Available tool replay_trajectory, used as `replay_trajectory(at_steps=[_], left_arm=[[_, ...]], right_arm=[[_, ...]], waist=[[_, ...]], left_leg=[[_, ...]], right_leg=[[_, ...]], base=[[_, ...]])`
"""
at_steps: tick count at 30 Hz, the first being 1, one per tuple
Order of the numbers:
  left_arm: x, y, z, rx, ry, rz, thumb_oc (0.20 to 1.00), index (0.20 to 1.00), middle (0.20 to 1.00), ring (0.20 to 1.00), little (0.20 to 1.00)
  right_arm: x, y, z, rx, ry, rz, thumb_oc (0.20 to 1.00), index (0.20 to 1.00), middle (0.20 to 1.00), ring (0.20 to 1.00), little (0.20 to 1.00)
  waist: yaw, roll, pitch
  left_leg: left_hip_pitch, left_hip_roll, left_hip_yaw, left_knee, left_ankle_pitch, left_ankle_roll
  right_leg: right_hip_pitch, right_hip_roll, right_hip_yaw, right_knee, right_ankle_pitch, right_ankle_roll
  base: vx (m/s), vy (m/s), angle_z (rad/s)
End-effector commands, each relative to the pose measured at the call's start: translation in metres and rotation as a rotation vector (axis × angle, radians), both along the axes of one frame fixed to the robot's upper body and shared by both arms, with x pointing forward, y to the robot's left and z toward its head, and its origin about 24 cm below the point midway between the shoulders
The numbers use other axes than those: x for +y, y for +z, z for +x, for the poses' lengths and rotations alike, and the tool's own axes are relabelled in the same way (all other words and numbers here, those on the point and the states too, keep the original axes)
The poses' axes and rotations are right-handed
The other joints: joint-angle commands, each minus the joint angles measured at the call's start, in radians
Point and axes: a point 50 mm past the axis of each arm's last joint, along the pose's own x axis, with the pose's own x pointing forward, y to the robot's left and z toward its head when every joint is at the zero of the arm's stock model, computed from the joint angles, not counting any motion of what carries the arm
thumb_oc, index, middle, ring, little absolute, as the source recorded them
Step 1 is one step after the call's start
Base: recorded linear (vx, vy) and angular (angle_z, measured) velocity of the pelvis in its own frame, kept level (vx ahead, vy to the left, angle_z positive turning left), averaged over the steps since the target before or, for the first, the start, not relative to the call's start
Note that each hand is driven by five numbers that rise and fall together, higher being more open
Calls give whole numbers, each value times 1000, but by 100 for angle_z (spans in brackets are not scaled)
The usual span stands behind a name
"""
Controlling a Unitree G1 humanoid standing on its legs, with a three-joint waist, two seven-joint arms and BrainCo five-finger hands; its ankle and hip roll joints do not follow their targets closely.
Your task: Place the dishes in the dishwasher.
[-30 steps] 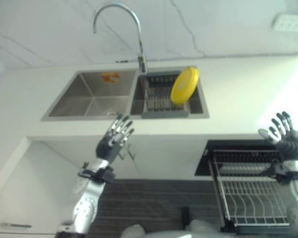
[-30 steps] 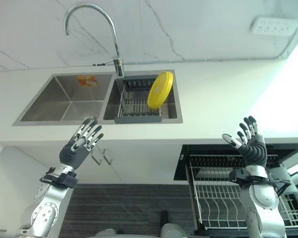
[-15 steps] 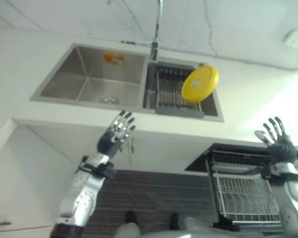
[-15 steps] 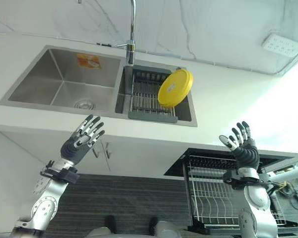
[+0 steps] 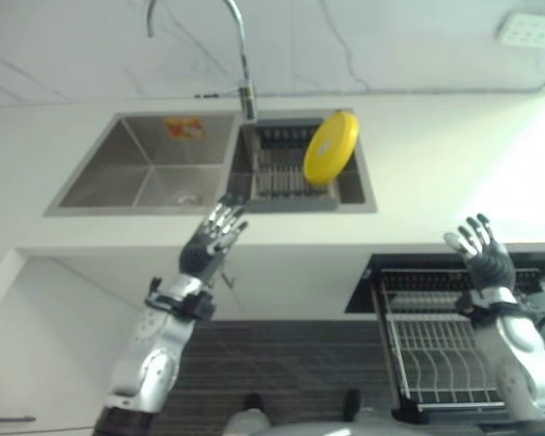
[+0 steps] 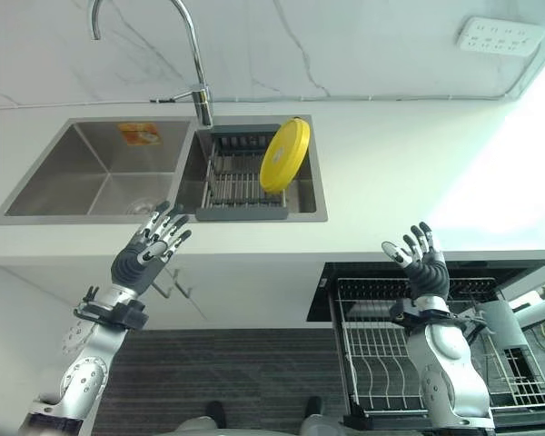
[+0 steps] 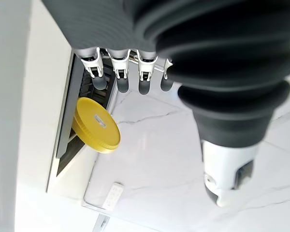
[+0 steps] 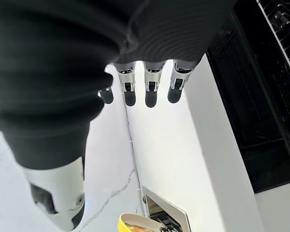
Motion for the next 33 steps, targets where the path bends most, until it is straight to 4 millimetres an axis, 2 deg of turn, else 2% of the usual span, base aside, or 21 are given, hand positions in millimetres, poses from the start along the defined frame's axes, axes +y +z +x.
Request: replay_trajectory(at_steps=[1, 7, 10, 21, 27, 30, 33], left_arm=[[-1, 25, 5, -133, 10, 38, 1000, 1000, 1000, 1000, 1000], [-10, 29, 11, -156, 4, 25, 1000, 1000, 1000, 1000, 1000], [-10, 30, 10, -165, 0, 34, 1000, 1000, 1000, 1000, 1000], [-14, 31, 18, -179, -12, 65, 1000, 1000, 1000, 1000, 1000], [-15, 34, 22, -188, -10, 80, 1000, 1000, 1000, 1000, 1000], [-13, 34, 22, -187, -10, 76, 1000, 1000, 1000, 1000, 1000], [-12, 34, 22, -195, -15, 59, 1000, 1000, 1000, 1000, 1000]], right_arm=[[10, 36, 15, -169, 57, -83, 1000, 1000, 1000, 1000, 1000], [19, 62, 27, -315, 72, -164, 1000, 1000, 1000, 1000, 1000], [15, 74, 33, -328, 95, -247, 1000, 1000, 1000, 1000, 1000], [8, 74, 65, -266, 79, -147, 1000, 1000, 1000, 1000, 1000], [5, 89, 82, -275, 65, -154, 1000, 1000, 1000, 1000, 1000], [6, 93, 83, -291, 66, -149, 1000, 1000, 1000, 1000, 1000], [7, 88, 79, -289, 67, -149, 1000, 1000, 1000, 1000, 1000]], waist=[[-2, -32, -58], [-6, -19, -68], [2, -19, -77], [52, -28, -92], [75, -31, -101], [75, -31, -106], [67, -32, -109]], left_leg=[[9, -68, -44, 1, -97, 37], [20, -69, -46, 1, -108, 38], [21, -68, -49, 1, -110, 38], [17, -70, -74, 1, -111, 37], [16, -73, -92, 1, -110, 37], [16, -74, -74, 1, -108, 36], [17, -74, -48, 1, -105, 41]], right_leg=[[20, -5, 24, 1, -45, 15], [25, -4, 36, 1, -52, 11], [28, -2, 36, 1, -57, 8], [39, -5, 8, 1, -63, 4], [47, -1, -3, 1, -68, -4], [49, -3, -20, 1, -67, -4], [58, 1, -43, 8, -69, -6]], base=[[0, 0, 0], [0, 0, 0], [0, 0, 0], [-10, -3, 1], [-13, -4, 8], [4, 2, 6], [30, -51, 7]])
